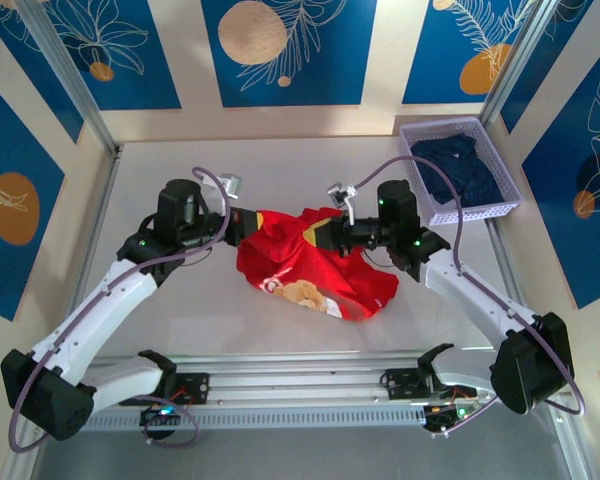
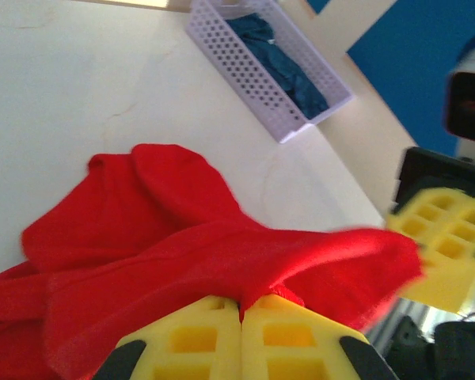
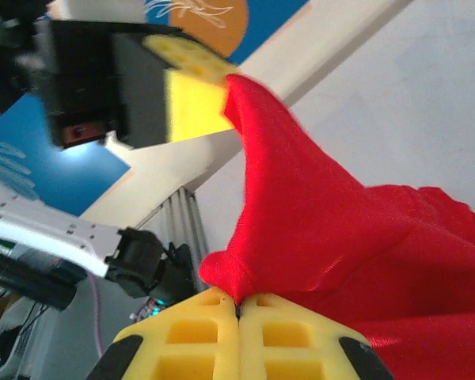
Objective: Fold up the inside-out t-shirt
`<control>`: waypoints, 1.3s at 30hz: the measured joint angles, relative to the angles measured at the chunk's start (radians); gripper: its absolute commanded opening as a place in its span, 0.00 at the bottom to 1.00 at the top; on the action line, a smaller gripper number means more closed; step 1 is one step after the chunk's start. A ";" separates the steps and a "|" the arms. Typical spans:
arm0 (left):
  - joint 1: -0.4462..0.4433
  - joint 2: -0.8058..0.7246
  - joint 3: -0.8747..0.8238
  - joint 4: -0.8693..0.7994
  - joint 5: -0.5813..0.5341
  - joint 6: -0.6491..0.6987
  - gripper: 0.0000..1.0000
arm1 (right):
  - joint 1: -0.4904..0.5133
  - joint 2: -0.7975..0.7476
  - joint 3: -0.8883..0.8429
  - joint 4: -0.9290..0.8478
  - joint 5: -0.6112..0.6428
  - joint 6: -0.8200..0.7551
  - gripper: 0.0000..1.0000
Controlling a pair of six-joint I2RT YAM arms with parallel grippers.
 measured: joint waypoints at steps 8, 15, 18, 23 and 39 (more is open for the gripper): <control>0.001 -0.002 -0.005 0.133 0.182 -0.114 0.00 | 0.056 0.027 0.096 -0.217 0.332 -0.078 0.22; 0.001 -0.003 -0.005 0.143 0.210 -0.143 0.00 | 0.124 0.022 0.129 -0.342 0.562 -0.154 0.30; 0.001 -0.002 -0.005 0.143 0.210 -0.149 0.00 | 0.159 -0.011 0.127 -0.373 0.616 -0.201 0.30; 0.001 0.003 -0.005 0.142 0.210 -0.149 0.00 | 0.245 -0.130 0.085 -0.372 0.653 -0.292 0.25; 0.001 0.013 0.001 0.138 0.210 -0.149 0.00 | 0.344 0.028 0.172 -0.317 0.694 -0.444 0.34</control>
